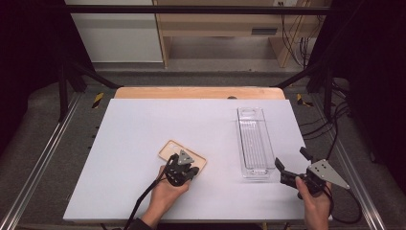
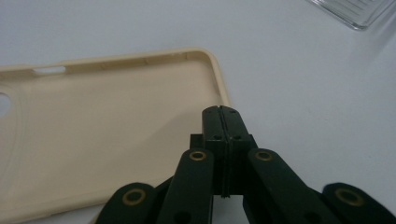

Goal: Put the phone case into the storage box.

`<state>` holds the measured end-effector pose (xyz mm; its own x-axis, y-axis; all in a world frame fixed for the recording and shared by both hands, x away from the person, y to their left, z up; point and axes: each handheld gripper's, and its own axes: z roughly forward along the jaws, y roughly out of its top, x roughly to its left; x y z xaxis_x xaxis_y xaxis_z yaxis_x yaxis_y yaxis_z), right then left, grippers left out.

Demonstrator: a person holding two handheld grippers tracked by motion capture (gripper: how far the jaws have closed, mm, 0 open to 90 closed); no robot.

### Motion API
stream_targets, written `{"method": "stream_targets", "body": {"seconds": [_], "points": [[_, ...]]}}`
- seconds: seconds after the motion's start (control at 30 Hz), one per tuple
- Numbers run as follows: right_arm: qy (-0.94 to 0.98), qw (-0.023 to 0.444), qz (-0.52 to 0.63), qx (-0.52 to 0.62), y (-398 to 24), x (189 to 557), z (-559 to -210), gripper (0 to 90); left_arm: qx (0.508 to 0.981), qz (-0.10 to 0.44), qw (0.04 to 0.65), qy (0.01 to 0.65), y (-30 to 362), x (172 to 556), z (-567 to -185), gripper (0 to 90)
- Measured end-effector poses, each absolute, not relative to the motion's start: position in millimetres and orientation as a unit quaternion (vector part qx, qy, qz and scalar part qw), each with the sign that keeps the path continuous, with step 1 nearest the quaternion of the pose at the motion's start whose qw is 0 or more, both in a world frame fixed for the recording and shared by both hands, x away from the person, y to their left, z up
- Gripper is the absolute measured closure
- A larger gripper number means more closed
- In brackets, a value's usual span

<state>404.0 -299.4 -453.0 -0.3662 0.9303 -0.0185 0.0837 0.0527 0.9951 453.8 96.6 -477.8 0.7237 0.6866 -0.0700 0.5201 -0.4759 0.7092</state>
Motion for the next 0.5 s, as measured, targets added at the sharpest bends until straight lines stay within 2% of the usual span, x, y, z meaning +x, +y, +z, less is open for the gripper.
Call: {"method": "stream_targets", "body": {"seconds": [0.5], "points": [[0.619,0.388,0.552,0.402,-298,404,-453,3.1,0.86,0.088,0.379,0.331,83,429,-479,90.0]]}}
